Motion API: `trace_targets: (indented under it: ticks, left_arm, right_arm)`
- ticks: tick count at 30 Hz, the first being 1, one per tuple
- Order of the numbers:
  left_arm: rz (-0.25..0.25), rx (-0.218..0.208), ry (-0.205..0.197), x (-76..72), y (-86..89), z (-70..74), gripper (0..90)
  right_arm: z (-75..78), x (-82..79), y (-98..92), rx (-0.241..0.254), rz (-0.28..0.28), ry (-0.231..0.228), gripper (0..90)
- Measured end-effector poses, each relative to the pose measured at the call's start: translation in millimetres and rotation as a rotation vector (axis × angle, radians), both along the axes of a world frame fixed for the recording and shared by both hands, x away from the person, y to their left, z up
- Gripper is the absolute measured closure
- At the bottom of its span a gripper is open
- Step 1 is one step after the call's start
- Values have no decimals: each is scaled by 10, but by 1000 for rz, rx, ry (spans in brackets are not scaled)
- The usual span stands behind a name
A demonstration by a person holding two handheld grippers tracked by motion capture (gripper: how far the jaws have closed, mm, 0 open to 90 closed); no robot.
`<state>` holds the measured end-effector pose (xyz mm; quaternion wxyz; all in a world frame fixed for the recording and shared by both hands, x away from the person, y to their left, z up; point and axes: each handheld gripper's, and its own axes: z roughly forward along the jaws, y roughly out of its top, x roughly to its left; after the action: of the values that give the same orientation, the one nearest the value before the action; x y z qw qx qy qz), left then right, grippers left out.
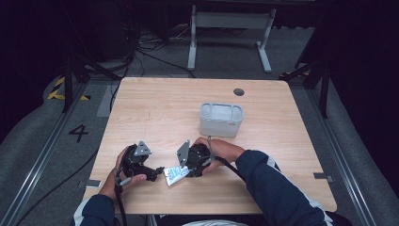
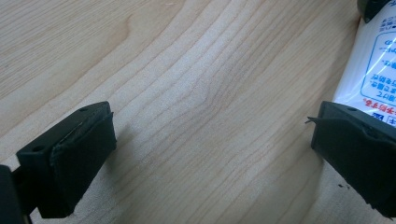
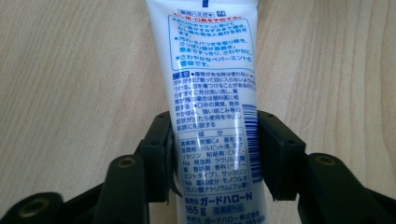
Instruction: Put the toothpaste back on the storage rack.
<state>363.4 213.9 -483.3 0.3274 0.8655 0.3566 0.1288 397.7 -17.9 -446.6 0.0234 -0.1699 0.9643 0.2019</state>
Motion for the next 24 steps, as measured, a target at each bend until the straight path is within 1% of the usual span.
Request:
trace_targets:
  ticks: [2,5,6,9,10,12,13,18,24]
  left_arm:
    - [0,0,0,0,0,0,3]
    - [0,0,0,0,0,0,3]
    - [0,-1,0,1,0,-1,3]
    - [0,0,0,0,0,0,3]
    - [0,0,0,0,0,0,3]
    - [0,0,0,0,0,0,3]
    - [0,0,0,0,0,0,3]
    - [0,1,0,1,0,1,3]
    - [1,2,-2,-3,0,1,5]
  right_arm:
    - [9,-6,-9,3,6,5,573]
    - [12,-11,-36,21,0,19,596]
    - [14,-8,-50,30,1,30,601]
    - [14,-9,-82,52,-4,39,612]
    - [16,-16,-91,50,-5,45,614]
    - [15,-21,-108,65,2,56,618]
    - [20,-31,-121,69,-5,61,620]
    - [54,-37,-167,96,-5,65,623]
    - [99,-30,-216,114,-17,60,624]
